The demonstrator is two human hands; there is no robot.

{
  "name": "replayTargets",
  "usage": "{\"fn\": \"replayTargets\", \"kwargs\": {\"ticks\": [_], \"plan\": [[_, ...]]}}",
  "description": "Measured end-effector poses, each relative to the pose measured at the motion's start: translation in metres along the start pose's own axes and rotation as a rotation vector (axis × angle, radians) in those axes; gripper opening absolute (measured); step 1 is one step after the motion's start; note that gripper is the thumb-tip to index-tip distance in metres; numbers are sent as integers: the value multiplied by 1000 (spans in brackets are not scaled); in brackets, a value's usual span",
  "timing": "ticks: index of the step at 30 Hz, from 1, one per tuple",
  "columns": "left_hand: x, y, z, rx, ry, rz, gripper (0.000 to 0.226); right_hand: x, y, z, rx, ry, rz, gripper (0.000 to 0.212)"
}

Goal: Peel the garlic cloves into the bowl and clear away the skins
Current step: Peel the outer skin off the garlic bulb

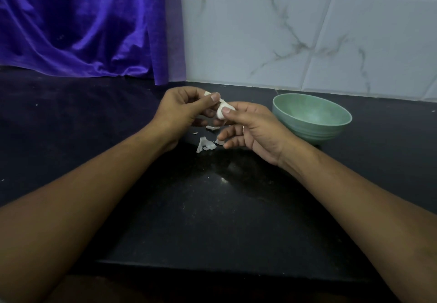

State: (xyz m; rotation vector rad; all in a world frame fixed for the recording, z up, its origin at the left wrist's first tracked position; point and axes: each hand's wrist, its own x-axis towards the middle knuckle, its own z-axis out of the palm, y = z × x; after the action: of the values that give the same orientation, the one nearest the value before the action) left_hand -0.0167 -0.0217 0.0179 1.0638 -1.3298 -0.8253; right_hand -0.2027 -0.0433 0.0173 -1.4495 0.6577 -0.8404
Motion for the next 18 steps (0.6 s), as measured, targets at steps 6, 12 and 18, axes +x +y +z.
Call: {"fn": "replayTargets", "kwargs": {"ticks": [6,12,18], "plan": [[3,1,-2,0,7,15,22,0,-5,8,94,27,27,19],[4,-8,-8,150,-43,-9,25,-1,-3,4,-28,71,19,12],[1,-4,-4,315,-169,52,31,2,4,-2,-90,121,-64,23]]}}
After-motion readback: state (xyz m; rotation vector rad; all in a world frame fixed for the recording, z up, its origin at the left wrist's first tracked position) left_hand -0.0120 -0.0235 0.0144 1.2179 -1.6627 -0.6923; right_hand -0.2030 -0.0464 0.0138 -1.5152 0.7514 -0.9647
